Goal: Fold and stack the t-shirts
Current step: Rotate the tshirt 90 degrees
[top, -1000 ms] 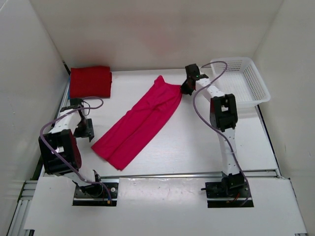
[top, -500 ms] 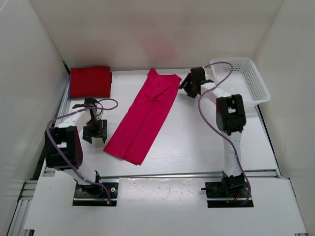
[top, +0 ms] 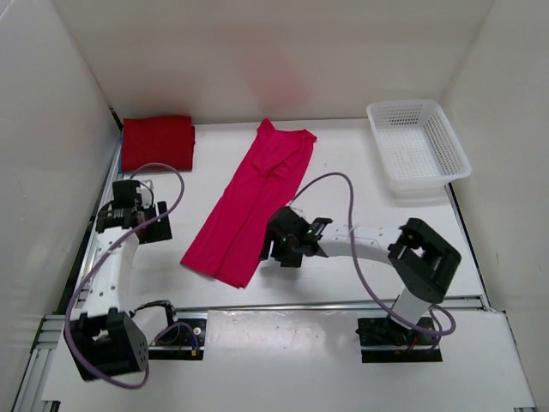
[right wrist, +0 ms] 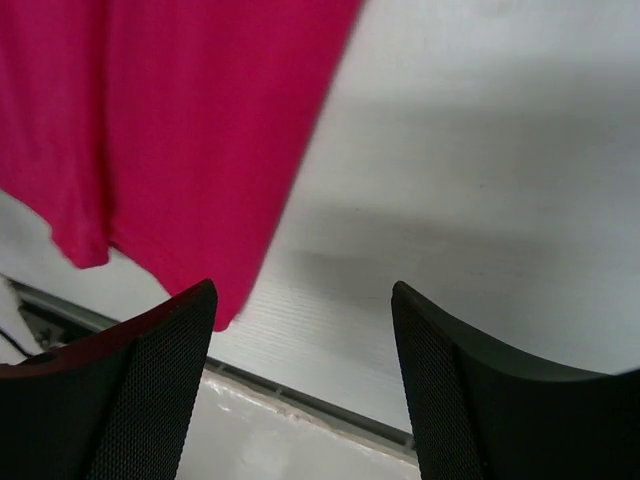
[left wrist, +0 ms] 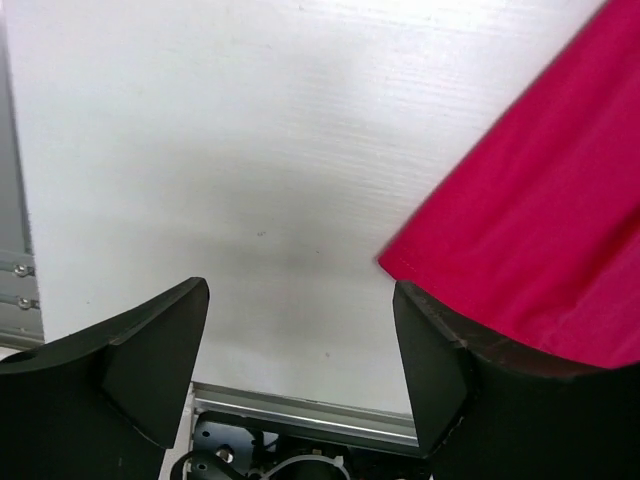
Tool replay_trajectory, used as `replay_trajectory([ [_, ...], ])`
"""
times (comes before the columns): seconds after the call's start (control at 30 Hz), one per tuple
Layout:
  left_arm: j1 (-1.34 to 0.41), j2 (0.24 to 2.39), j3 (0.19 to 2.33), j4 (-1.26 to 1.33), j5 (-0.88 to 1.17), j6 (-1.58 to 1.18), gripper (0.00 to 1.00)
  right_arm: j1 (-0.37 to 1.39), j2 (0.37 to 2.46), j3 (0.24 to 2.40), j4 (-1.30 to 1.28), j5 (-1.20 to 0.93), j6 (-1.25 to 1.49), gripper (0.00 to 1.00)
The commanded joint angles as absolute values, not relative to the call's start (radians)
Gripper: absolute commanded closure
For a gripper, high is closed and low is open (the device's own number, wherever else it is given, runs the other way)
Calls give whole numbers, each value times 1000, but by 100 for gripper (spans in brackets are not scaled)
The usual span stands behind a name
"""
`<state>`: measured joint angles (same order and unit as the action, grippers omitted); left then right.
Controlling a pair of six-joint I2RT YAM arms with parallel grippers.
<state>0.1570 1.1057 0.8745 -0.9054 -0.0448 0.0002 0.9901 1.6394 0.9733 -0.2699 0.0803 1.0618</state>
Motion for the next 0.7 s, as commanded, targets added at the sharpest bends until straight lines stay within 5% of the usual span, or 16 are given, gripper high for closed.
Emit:
replay_trajectory([
  [0.0,169,1014,896,-933,-34,0,14,1028,1713,1014,-275,72,1257,25],
  [0.27,169,927,899,-1057,-64,0,14,1149,1888,1127,-287,72,1463,25],
  [0.43,169,864,919,-1110,-45,0,10,1193,1902,1069,-299,143,1712,40],
  [0.53,169,841,928,-1138,-23,0,10,1193,1867,977,-288,163,1842,65],
  [0.57,169,841,928,-1150,0,0,10,1193,1856,957,-288,163,1862,80],
  [0.67,169,841,939,-1196,64,0,10,1193,1815,923,-314,182,1853,98],
])
